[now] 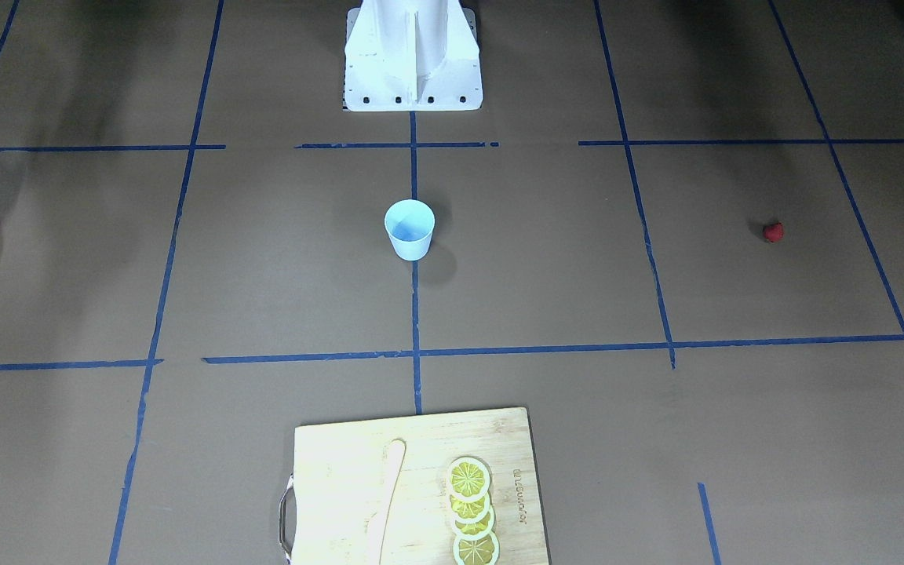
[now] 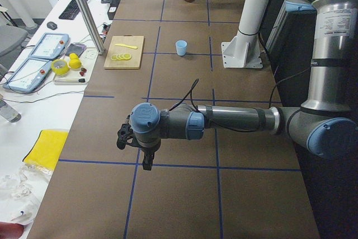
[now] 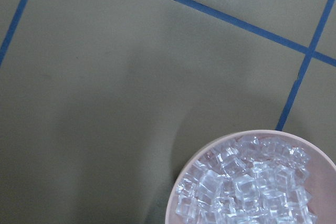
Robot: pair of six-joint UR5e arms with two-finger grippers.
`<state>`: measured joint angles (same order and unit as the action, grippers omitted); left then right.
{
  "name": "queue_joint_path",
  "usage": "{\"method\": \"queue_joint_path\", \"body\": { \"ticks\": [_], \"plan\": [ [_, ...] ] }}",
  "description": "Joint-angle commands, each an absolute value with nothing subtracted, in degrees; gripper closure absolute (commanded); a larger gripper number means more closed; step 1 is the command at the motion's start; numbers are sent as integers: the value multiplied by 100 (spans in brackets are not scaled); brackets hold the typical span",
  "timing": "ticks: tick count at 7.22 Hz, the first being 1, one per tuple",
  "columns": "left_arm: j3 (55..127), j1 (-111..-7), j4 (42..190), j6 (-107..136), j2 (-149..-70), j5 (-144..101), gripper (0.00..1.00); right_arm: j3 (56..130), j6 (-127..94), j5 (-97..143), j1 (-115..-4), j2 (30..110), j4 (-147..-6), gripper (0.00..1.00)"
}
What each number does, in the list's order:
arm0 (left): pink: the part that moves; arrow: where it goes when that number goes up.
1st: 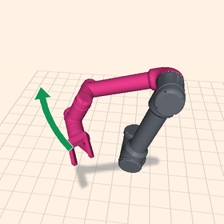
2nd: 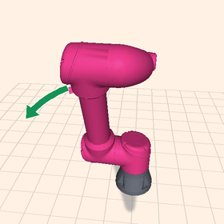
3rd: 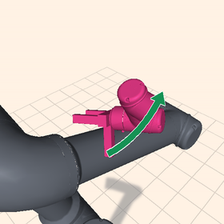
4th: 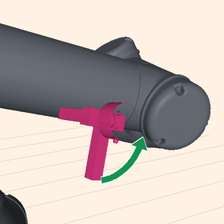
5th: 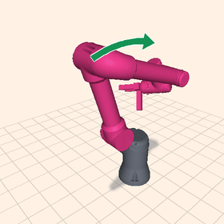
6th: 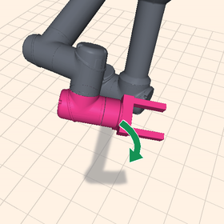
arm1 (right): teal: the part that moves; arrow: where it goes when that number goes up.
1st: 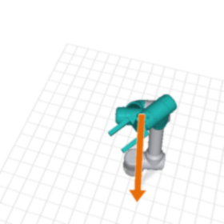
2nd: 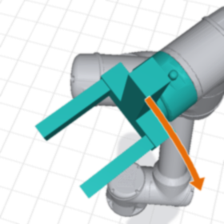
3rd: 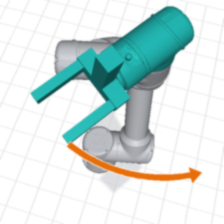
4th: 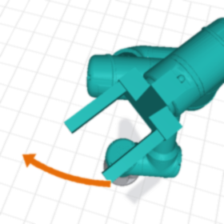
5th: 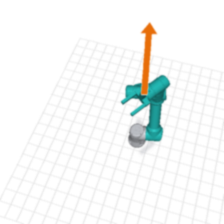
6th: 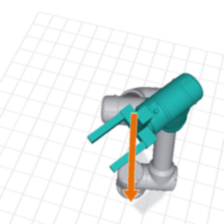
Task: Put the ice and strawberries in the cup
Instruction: 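Move the right gripper back over the pink bowl of ice, then lower the right gripper into the bowl and grasp another ice cube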
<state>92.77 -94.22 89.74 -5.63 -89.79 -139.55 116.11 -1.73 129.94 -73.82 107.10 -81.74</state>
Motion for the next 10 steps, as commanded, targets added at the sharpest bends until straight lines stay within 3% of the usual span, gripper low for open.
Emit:
{"method": "queue_joint_path", "body": {
  "ticks": [1,2,5,10],
  "plan": [
    [9281,-9422,8974,-563,-8974,-13957,0,10900,-613,13200,-7436,10916,-6839,1],
    [9281,-9422,8974,-563,-8982,-13957,0,10811,-650,13219,-7436,10907,-6829,3],
    [9299,-9422,8974,-563,-8982,-13957,0,10539,-554,13210,-7436,10942,-6829,31],
    [9536,-9422,8938,-563,-8894,-13948,0,10301,-422,13140,-7348,10890,-6829,35]
  ]
}}
